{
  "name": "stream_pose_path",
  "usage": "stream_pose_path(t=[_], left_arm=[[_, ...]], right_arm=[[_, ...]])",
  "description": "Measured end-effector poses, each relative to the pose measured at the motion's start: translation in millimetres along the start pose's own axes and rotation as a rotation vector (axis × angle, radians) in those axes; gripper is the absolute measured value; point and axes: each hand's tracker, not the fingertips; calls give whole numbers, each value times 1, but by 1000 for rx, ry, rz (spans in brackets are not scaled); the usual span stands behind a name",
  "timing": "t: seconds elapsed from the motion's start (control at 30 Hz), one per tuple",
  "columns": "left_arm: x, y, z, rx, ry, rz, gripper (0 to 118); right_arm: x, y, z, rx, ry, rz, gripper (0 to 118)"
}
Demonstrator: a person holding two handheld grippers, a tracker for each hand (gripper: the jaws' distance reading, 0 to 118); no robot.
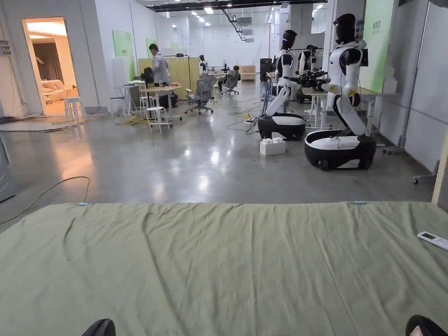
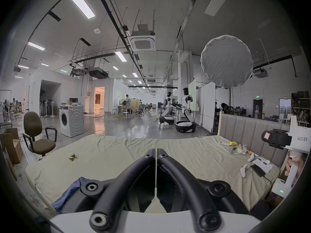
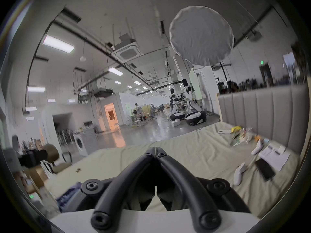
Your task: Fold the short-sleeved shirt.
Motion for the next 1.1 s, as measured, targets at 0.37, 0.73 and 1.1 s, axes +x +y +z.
stream_pose_path(t=[0.37,0.73,1.1], left_arm=[[-4,0,-3,-12,-1,38,0],[3,-2,-7,1,-7,-22,0],[-1,-2,-6,-1,-4,-20,0]], right_arm=[[-27,2,-6,24,-32,136,0],[-23,9,-1,38,-62,189,0],[-19,7,-1,27,-47,151,0]])
